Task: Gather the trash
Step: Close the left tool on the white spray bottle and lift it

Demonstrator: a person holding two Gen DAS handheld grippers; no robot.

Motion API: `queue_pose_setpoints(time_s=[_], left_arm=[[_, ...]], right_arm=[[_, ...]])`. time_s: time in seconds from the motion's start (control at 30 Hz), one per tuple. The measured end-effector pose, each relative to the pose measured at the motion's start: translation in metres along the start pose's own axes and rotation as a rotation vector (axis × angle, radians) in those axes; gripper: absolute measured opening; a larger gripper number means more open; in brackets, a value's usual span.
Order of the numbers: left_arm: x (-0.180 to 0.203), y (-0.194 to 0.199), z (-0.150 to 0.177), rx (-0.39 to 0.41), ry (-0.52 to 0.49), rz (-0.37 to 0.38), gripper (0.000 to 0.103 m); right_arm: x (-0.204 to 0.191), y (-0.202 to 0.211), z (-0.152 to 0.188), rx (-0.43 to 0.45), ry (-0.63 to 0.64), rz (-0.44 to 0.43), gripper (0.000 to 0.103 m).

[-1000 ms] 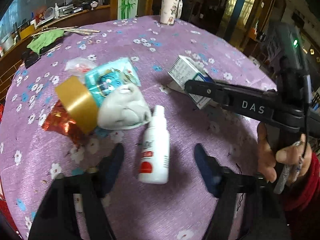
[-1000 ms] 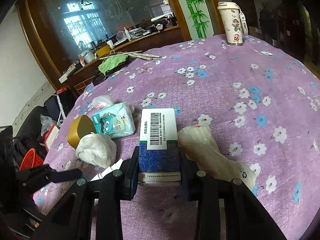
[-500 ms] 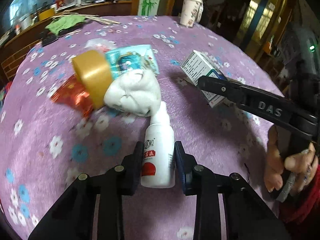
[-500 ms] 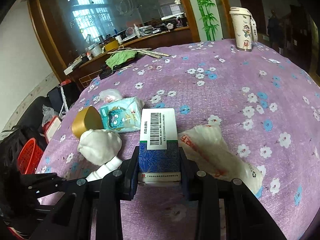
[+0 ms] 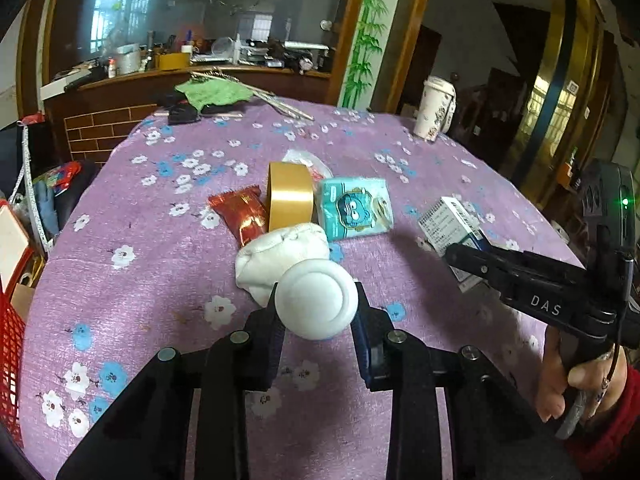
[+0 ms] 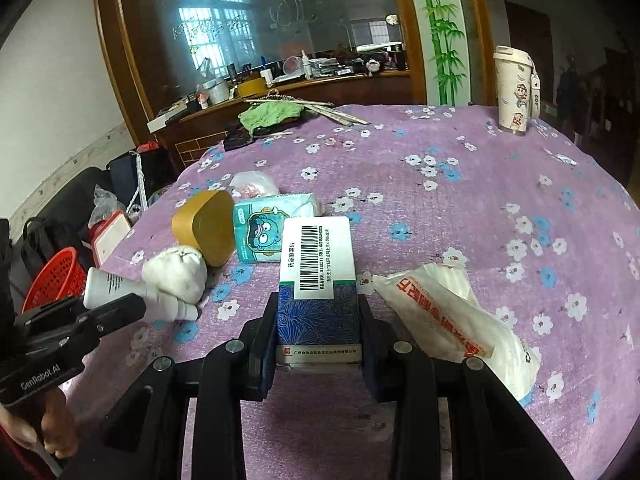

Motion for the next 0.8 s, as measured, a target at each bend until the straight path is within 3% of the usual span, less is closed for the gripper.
queue_pose_setpoints(time_s=[0.27,0.47,0.7,0.8], left_arm=[[0.0,-0.014,0.006,-0.105,0.007,0.006,0.029],[0.005,-0.023,0.015,-0.195,-0.021,-0.031,0.029],[0.01,-0.02,0.026,-0.246,-0.06,-0.046,0.029],[0.011,-0.017,0.027,-0.223,-0.079,-0.074,0.029]], right_arm=[[-0.005,-0.003,0.001,-0.013,0.027,-0.002,0.036],[-0.004,-0.003,0.001,-0.018,0.025,-0.008,0.037],[-0.007,-0.003,0.002,-0.02,0.036,-0.01,0.037],[-0.008,-0.003,0.003,-0.02,0.042,-0.008,0.037]])
Point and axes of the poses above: each gripper's, at about its wrist camera, not at the fingertips, and y roughly against the way its jaws point, x to its right, z to its underside, the point moved 2 cm from there along -y, roughly the way its jaws point, and after that the axes turned 3 degrees about z, right-handed, at the moved point
